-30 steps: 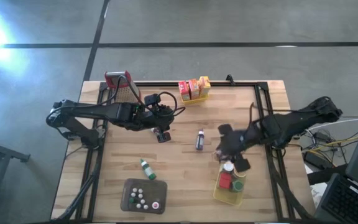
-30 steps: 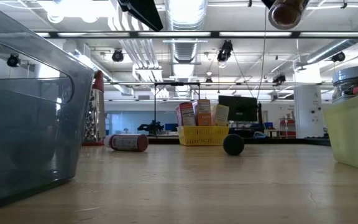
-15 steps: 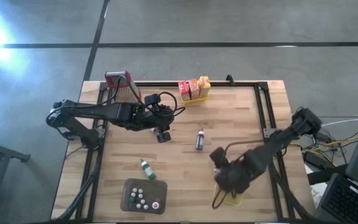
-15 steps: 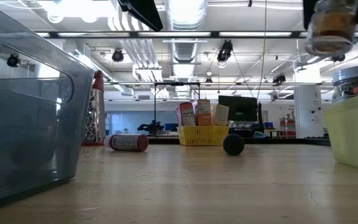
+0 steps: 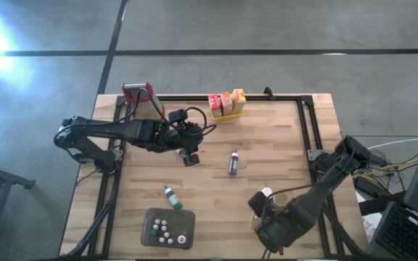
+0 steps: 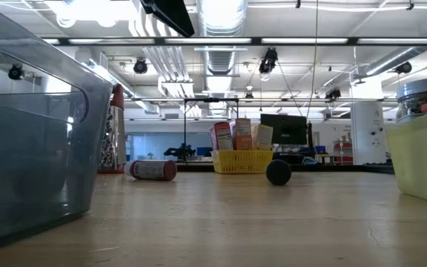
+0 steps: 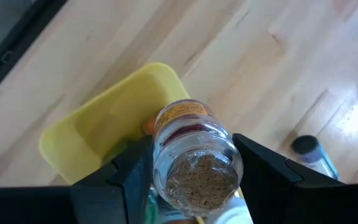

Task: Pick & Place Kitchen Items
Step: Put the transparent seasoning bottle into the bottom yellow bin

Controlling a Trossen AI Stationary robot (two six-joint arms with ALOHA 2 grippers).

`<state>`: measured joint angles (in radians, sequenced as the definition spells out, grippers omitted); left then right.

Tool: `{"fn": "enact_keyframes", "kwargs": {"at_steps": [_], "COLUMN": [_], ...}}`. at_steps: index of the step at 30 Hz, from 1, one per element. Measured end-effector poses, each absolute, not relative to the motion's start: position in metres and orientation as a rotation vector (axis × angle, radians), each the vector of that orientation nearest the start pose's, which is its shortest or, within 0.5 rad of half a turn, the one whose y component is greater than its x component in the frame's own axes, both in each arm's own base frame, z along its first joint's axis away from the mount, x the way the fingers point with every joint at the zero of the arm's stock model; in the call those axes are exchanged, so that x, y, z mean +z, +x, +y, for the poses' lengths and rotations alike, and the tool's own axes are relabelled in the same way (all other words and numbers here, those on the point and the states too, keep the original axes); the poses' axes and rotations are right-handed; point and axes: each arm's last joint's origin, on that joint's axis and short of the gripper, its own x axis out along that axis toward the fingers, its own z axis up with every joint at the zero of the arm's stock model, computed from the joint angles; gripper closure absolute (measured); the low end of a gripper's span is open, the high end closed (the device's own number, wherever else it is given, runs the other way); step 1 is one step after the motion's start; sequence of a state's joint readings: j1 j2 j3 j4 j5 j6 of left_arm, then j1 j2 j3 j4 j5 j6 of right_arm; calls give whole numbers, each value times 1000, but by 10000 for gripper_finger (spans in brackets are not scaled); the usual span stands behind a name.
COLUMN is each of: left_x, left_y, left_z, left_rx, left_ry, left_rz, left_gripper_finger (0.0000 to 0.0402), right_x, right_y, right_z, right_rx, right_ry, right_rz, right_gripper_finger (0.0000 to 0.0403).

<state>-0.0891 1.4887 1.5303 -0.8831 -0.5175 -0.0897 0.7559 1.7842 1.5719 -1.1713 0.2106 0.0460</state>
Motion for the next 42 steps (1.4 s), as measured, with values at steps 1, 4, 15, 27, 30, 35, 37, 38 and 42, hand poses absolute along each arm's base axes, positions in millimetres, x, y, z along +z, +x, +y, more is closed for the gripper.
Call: {"fn": "enact_keyframes", "kwargs": {"at_steps": [1, 4, 15, 27, 30, 35, 37, 38, 42], "left_x": [367, 367, 367, 367, 367, 367, 367, 367, 367], "left_y": [303, 303, 303, 303, 303, 303, 303, 303, 303], "left_z": [-13, -13, -13, -13, -13, -13, -13, -13, -13], "left_rx": [438, 438, 438, 438, 438, 438, 438, 437, 438], "left_ry": [170, 170, 170, 170, 169, 170, 170, 170, 170], "left_rz": [789, 789, 789, 789, 789, 789, 789, 788, 788], "left_gripper_finger": [234, 234, 234, 234, 234, 234, 234, 234, 234], "right_x": [274, 273, 270, 250, 242, 234, 230, 228, 219], "right_y": [254, 250, 244, 241, 239, 237, 236, 235, 232], "right_z": [235, 241, 259, 257, 255, 254, 254, 255, 254], "right_rx": [428, 432, 470, 458, 443, 437, 439, 442, 446], "right_ry": [-610, -604, -568, -565, -557, -524, -520, -522, -534], "right_rz": [1243, 1239, 1162, 1185, 1211, 1247, 1242, 1239, 1251], "right_gripper_finger": [213, 217, 211, 198, 206, 214, 208, 204, 197]}}
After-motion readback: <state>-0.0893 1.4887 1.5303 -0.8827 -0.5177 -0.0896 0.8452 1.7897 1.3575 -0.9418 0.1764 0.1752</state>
